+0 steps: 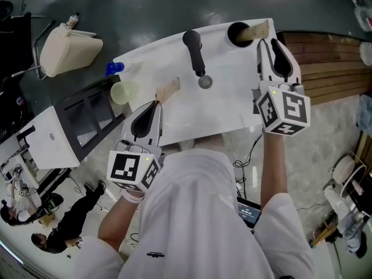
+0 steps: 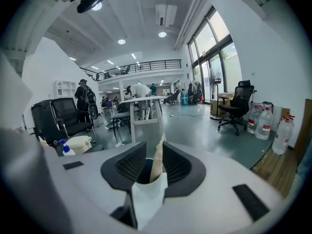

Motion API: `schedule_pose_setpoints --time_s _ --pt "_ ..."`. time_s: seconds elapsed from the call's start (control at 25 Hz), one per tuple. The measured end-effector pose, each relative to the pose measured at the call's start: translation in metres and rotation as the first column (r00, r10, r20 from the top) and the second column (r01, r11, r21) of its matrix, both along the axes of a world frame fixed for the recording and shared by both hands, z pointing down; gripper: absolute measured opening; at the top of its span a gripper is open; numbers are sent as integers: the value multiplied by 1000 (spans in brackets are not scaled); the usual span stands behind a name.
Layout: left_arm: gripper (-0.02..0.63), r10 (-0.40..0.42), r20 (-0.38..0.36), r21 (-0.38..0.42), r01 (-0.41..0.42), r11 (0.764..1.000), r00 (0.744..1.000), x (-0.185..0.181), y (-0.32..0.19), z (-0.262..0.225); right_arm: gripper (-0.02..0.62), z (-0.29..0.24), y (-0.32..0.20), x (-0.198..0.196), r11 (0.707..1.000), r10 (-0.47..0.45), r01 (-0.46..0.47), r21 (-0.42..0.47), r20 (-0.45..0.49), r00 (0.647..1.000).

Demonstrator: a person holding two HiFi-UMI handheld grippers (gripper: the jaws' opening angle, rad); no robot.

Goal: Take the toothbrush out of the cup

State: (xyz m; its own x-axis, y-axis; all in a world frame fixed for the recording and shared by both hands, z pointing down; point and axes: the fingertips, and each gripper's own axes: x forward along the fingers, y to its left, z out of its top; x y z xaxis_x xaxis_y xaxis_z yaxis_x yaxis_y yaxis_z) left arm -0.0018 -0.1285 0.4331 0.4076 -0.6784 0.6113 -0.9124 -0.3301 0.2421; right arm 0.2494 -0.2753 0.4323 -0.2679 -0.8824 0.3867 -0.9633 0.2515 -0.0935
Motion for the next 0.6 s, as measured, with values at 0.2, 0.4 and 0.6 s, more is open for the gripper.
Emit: schedule_pose_setpoints --time_s 0.2,0.4,0.6 --pt "6 -16 7 -14 16 1000 1000 -3 -2 9 86 15 -14 1 1000 -1 1 -25 -13 1000" --pt "6 -21 10 -16 21 1000 1000 -2 -1 10 20 20 -21 3 999 4 -5 -40 -28 1000" --pt "6 -23 9 -10 23 1000 1000 -4 3 8 6 17 -17 2 999 12 -13 -39 -27 1000"
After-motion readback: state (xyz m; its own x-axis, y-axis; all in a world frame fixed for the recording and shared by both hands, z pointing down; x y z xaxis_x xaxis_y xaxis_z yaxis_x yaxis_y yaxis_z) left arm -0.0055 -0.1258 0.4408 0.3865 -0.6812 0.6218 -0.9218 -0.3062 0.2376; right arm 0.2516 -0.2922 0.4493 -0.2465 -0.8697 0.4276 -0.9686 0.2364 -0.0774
